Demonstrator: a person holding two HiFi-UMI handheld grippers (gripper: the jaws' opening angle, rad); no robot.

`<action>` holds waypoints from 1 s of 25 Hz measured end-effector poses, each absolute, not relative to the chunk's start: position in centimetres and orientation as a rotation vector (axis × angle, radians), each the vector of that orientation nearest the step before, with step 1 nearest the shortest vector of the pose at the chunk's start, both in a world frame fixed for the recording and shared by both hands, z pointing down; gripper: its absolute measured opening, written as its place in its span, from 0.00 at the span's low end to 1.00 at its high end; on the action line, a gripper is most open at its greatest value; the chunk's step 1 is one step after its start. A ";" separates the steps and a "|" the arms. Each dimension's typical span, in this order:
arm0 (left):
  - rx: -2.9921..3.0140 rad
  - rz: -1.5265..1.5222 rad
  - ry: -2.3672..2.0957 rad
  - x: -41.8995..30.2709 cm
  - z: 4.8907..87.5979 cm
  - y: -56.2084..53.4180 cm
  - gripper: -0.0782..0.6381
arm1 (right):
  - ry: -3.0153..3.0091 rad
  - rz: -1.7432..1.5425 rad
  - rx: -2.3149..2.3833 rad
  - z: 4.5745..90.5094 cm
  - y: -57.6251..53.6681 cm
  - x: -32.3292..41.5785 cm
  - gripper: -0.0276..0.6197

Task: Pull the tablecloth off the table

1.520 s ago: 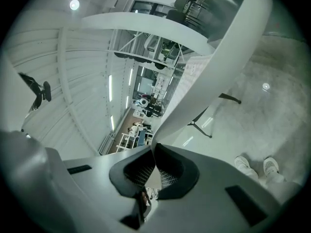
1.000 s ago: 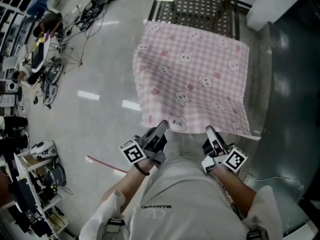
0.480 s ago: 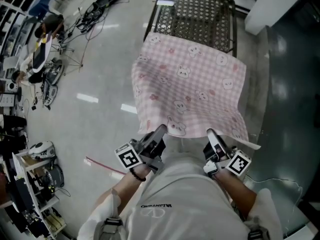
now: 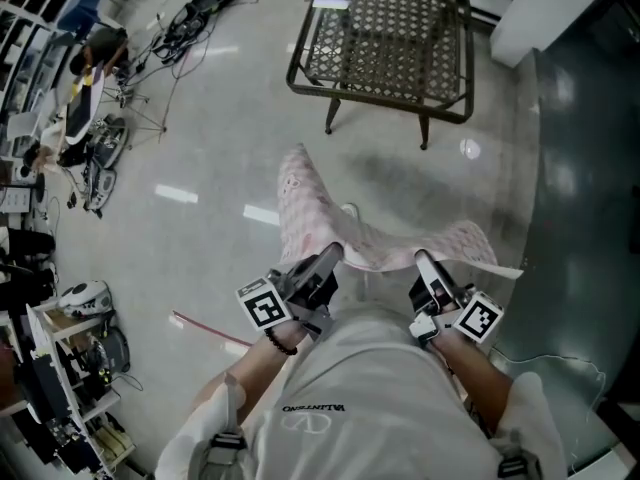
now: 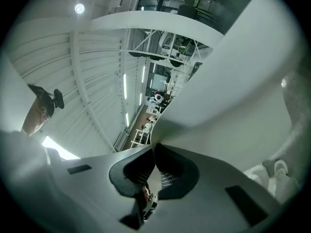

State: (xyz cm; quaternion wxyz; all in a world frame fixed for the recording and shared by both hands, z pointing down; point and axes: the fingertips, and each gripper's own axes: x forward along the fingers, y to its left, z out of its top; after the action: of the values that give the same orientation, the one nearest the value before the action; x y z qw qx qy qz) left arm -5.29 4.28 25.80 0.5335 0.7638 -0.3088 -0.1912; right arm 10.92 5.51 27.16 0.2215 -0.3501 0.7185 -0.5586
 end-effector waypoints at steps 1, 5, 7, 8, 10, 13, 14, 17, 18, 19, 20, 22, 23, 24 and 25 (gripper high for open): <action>1.825 -0.455 -0.733 -5.2 25.6 4.3 0.12 | 1.980 -1.548 -0.964 27.1 5.6 10.9 0.07; 1.816 -0.446 -0.741 -4.9 25.4 4.9 0.12 | 1.949 -1.583 -0.945 27.2 6.1 10.9 0.08; 1.805 -0.449 -0.746 -4.9 25.4 4.8 0.12 | 1.949 -1.588 -0.937 27.1 6.0 10.9 0.08; 1.799 -0.454 -0.750 -5.0 25.4 4.7 0.12 | 1.952 -1.587 -0.933 27.1 5.7 10.9 0.07; 1.789 -0.462 -0.761 -5.2 25.6 4.5 0.12 | 1.954 -1.586 -0.927 27.2 5.4 10.9 0.07; 1.778 -0.459 -0.777 -5.4 26.2 4.7 0.12 | 1.947 -1.587 -0.928 27.5 5.3 11.0 0.07; 1.778 -0.458 -0.781 -5.5 26.4 4.7 0.12 | 1.945 -1.588 -0.929 27.6 5.4 11.0 0.07; 1.780 -0.466 -0.780 -5.6 26.2 4.7 0.12 | 1.946 -1.587 -0.932 27.6 5.4 11.0 0.07; 1.781 -0.469 -0.779 -5.7 26.1 4.7 0.12 | 1.948 -1.583 -0.933 27.5 5.3 11.0 0.07; 1.784 -0.474 -0.778 -5.7 26.0 4.6 0.12 | 1.949 -1.580 -0.936 27.5 5.3 11.0 0.07; 1.787 -0.480 -0.776 -5.7 25.9 4.6 0.12 | 1.948 -1.578 -0.938 27.4 5.2 11.0 0.07; 1.797 -0.487 -0.774 -5.8 25.6 4.4 0.12 | 1.944 -1.575 -0.942 27.4 5.2 11.0 0.07; 1.802 -0.489 -0.773 -5.8 25.5 4.4 0.12 | 1.945 -1.573 -0.942 27.3 5.1 11.0 0.07; 1.808 -0.490 -0.770 -5.8 25.3 4.3 0.12 | 1.948 -1.569 -0.941 27.2 5.1 10.9 0.07; 1.815 -0.491 -0.767 -5.8 25.2 4.3 0.12 | 1.953 -1.564 -0.940 27.0 5.1 10.9 0.07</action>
State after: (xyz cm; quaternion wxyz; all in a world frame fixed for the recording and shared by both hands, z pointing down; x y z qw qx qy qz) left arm -5.77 4.31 25.18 0.5276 0.7593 -0.3208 -0.2054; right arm 10.92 5.11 27.05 0.2324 -0.3420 0.7106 -0.5693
